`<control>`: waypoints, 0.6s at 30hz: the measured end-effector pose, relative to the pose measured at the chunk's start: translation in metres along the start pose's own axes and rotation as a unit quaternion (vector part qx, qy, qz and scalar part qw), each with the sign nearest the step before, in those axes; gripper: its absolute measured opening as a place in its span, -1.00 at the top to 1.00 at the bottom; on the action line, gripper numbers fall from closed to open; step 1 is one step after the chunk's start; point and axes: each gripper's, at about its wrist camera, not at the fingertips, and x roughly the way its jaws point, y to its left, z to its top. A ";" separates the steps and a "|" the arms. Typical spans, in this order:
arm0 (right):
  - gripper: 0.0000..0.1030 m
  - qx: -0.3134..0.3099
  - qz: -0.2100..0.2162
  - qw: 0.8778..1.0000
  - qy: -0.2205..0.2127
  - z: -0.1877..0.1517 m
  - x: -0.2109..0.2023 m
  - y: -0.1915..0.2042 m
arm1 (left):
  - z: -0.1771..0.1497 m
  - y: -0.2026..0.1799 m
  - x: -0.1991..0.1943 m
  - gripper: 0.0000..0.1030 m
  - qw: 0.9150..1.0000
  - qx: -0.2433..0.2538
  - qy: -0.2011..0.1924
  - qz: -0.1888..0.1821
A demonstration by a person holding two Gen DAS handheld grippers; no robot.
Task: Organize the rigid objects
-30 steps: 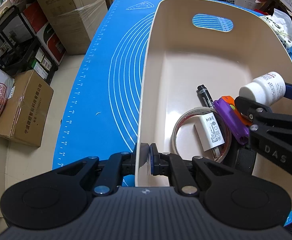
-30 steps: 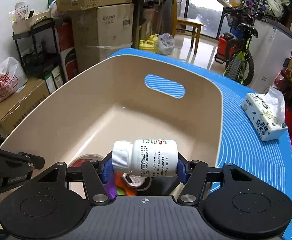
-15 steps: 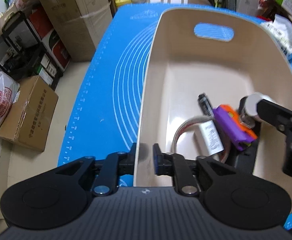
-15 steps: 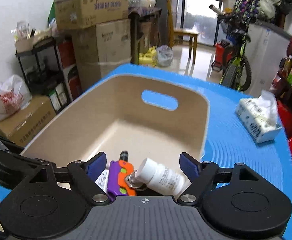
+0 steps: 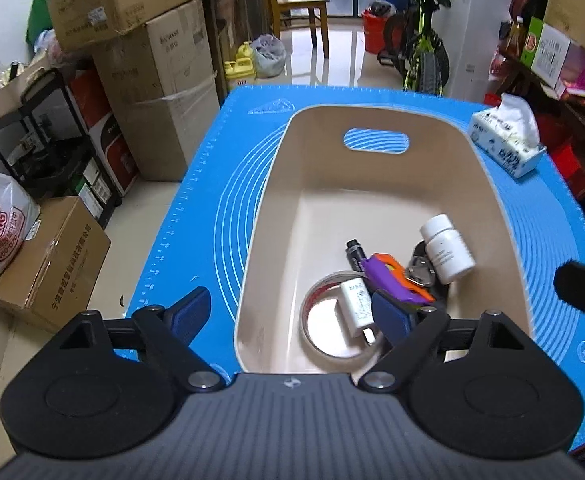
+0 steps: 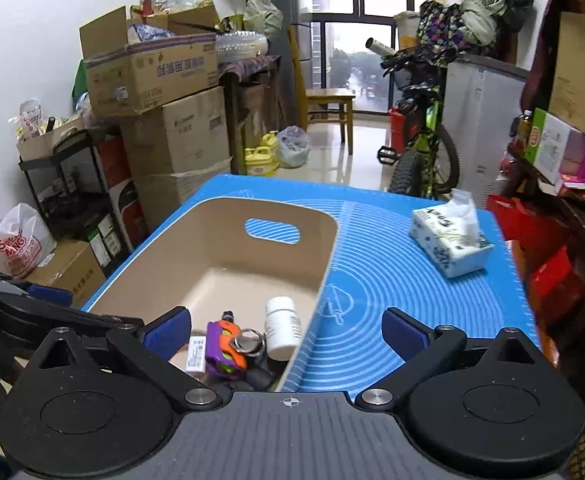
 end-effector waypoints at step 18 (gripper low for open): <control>-0.95 0.017 -0.009 1.000 0.003 -0.037 -0.103 -0.026 | -0.048 -0.042 -0.095 -0.69 0.999 0.033 -0.026 -0.001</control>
